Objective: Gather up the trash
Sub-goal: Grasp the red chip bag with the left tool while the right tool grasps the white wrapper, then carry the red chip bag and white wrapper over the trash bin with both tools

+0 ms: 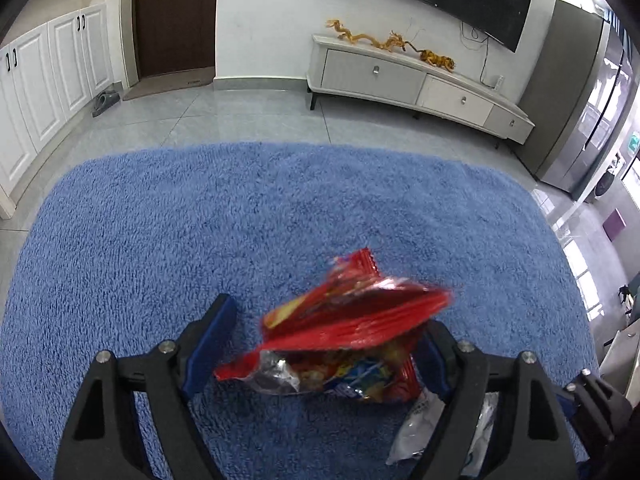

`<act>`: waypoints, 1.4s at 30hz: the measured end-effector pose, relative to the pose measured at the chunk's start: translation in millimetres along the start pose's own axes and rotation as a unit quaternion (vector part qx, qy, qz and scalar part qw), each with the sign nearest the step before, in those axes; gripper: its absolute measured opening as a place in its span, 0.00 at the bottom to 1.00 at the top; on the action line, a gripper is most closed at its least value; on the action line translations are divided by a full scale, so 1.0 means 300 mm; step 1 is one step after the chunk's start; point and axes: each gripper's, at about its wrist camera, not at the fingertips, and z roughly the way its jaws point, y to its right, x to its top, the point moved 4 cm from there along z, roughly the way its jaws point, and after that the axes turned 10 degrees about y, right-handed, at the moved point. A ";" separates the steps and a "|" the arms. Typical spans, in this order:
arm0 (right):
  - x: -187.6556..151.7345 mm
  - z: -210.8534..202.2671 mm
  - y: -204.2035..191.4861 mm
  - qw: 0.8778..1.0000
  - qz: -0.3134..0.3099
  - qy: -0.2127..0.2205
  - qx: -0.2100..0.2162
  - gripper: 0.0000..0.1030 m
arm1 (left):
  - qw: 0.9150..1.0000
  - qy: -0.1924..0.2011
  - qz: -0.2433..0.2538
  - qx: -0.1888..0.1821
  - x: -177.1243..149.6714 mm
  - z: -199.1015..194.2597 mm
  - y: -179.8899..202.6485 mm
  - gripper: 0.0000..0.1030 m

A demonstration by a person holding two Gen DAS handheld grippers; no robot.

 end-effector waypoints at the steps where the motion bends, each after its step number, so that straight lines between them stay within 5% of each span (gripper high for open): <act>1: -0.003 0.010 0.001 1.000 0.006 -0.004 0.006 0.69 | 1.000 0.002 -0.001 0.001 -0.002 -0.002 0.001 0.79; 5: 0.000 0.019 0.004 1.000 0.013 -0.009 0.023 0.58 | 1.000 0.011 0.004 0.013 -0.019 -0.022 0.017 0.72; 10: -0.010 -0.003 0.007 1.000 0.020 0.001 0.023 0.45 | 1.000 0.019 0.003 0.018 -0.043 -0.059 0.029 0.48; 13: -0.024 -0.029 0.012 1.000 0.026 0.007 0.017 0.42 | 1.000 0.020 -0.002 0.010 -0.071 -0.099 0.036 0.42; 24: -0.120 -0.241 0.028 0.997 0.067 0.039 -0.004 0.41 | 0.999 0.032 -0.026 -0.022 -0.158 -0.296 0.106 0.35; 42: -0.235 -0.647 0.132 0.982 0.135 0.113 -0.067 0.40 | 0.992 0.026 -0.004 -0.122 -0.300 -0.521 0.463 0.34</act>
